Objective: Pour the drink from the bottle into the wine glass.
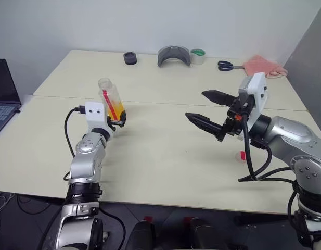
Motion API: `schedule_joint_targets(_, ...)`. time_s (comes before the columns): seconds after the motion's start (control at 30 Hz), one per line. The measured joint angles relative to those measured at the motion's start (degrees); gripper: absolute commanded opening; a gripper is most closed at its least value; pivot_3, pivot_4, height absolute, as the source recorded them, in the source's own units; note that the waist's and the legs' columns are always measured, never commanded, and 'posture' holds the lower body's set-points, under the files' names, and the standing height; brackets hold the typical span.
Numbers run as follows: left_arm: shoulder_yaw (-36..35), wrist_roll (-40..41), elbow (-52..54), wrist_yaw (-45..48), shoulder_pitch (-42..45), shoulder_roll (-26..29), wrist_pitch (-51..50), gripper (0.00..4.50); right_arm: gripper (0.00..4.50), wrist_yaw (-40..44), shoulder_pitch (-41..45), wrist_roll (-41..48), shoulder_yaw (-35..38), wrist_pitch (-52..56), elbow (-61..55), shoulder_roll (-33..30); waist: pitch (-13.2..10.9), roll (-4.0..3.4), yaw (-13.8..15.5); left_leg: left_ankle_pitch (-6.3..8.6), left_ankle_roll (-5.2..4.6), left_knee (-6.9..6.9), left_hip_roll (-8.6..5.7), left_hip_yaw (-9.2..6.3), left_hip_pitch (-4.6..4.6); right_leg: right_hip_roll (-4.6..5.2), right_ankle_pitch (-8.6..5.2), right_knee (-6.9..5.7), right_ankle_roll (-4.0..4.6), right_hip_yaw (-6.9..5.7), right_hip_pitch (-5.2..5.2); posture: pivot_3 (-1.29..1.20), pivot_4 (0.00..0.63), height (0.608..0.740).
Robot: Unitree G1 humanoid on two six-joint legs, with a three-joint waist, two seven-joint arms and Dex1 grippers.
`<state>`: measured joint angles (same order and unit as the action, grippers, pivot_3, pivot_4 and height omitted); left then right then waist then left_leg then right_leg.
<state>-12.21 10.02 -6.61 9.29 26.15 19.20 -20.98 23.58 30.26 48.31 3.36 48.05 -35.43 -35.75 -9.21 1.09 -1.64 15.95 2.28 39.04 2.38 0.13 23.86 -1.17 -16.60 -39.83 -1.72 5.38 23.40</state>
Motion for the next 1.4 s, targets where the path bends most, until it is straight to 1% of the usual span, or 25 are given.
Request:
schedule_joint_targets(0.07,-0.53,0.29,3.56,-0.44,-0.99,0.02,-2.02,4.48,4.5,-0.26,-0.92,0.07,0.01,0.03,-0.76,0.09,0.01,0.01,0.0,0.0,-0.01,0.0,-0.02,0.03,-0.05,-0.01,0.0,-0.01,0.0,0.03,-0.02,0.0,0.15,0.74)
schedule_joint_targets(0.23,-0.66,2.1,12.93,-0.09,-7.03,0.28,-9.42,4.48,4.5,-2.35,-7.1,0.09,1.25,0.3,-3.31,0.09,0.04,0.06,-0.01,-0.01,-0.01,0.0,-0.02,0.01,-0.04,-0.01,0.0,-0.02,0.0,0.02,-0.03,0.0,0.15,0.74)
schedule_joint_targets(0.3,0.55,4.49,18.24,3.02,-10.33,1.53,-13.01,4.48,4.5,-4.83,-11.61,-1.24,2.89,0.72,-4.66,-0.3,0.06,0.1,-0.03,-0.01,0.0,-0.01,-0.02,-0.01,-0.04,0.0,-0.01,-0.02,-0.01,0.01,-0.04,0.0,0.15,0.74)
schedule_joint_targets(0.37,3.41,7.24,24.18,7.66,-12.31,3.76,-16.45,4.48,4.5,-8.43,-16.54,-4.92,3.84,1.19,-5.05,-0.41,0.08,0.13,0.18,-0.03,0.04,-0.01,-0.07,-0.04,-0.03,0.0,-0.02,0.01,-0.01,0.0,-0.07,0.0,0.15,0.74)
schedule_joint_targets(0.5,6.96,11.76,30.98,14.41,-12.12,6.49,-19.67,4.48,4.5,-14.46,-21.46,-10.8,5.25,1.98,-4.65,0.26,0.08,0.13,-0.15,-0.1,-0.03,-0.01,-0.19,0.11,-0.13,-0.08,-0.05,-0.01,-0.06,0.15,-0.09,0.0,0.15,0.74)
schedule_joint_targets(0.6,8.89,18.69,35.05,23.48,-10.51,10.05,-21.23,4.48,4.5,-17.7,-26.58,-15.6,6.78,1.54,-2.99,1.64,0.1,0.17,-0.23,-0.12,0.01,-0.03,-0.06,0.11,-0.17,-0.25,-0.06,-0.01,-0.06,0.15,-0.1,0.0,0.15,0.74)
schedule_joint_targets(0.63,9.25,20.85,36.02,26.79,-9.64,11.57,-21.3,4.48,4.5,-18.49,-27.48,-16.34,7.25,1.37,-1.9,3.07,0.1,0.17,-0.32,-0.13,0.02,-0.05,-0.04,0.13,-0.19,-0.31,-0.06,-0.01,-0.06,0.16,-0.1,0.0,0.15,0.74)
schedule_joint_targets(0.77,9.51,26.95,37.41,37.2,-6.19,17.99,-21.29,4.48,4.5,-19.94,-27.5,-19.02,7.76,0.78,1.01,5.81,0.08,0.12,-0.82,-0.13,0.03,-0.1,-0.08,0.29,-0.42,-0.51,-0.08,-0.04,-0.04,0.32,-0.15,0.0,0.15,0.74)
schedule_joint_targets(0.87,9.5,27.63,35.74,40.17,-5.89,19.53,-20.62,4.48,4.5,-20.16,-26.77,-20.58,8.34,-0.08,2.29,7.17,0.08,0.12,-0.91,-0.13,0.03,-0.1,-0.06,0.27,-0.43,-0.61,-0.11,-0.03,-0.01,0.31,-0.16,0.0,0.15,0.74)
schedule_joint_targets(0.97,9.5,27.53,33.84,40.39,-5.45,19.66,-19.6,4.48,4.5,-20.05,-26.02,-21.88,8.33,-0.61,3.28,7.96,0.07,0.13,-0.9,-0.13,0.03,-0.11,-0.01,0.25,-0.42,-0.63,-0.12,-0.03,0.02,0.3,-0.16,0.0,0.15,0.74)
schedule_joint_targets(1.17,9.17,27.63,33.85,41.18,-6.85,21.33,-18.6,4.48,4.5,-18.42,-24.72,-23.64,8.05,-3.41,6.61,9.58,0.07,0.12,-0.92,-0.13,0.03,-0.13,0.11,0.26,-0.43,-0.65,-0.14,-0.02,0.05,0.31,-0.15,0.0,0.15,0.74)
schedule_joint_targets(1.3,8.67,28.0,33.95,40.72,-7.41,21.59,-18.69,4.48,4.5,-15.3,-24.25,-25.44,5.85,-7.31,11.9,10.25,0.07,0.12,-0.89,-0.13,0.03,-0.13,0.13,0.28,-0.43,-0.65,-0.14,-0.02,0.05,0.31,-0.15,0.0,0.15,0.74)
schedule_joint_targets(1.4,8.3,28.41,34.17,39.74,-7.45,21.56,-18.89,4.48,4.5,-13.6,-22.05,-27.16,4.79,-11.15,17.51,11.66,0.06,0.1,-0.95,-0.13,0.03,-0.13,0.13,0.29,-0.43,-0.66,-0.14,-0.03,0.06,0.32,-0.15,0.0,0.15,0.74)
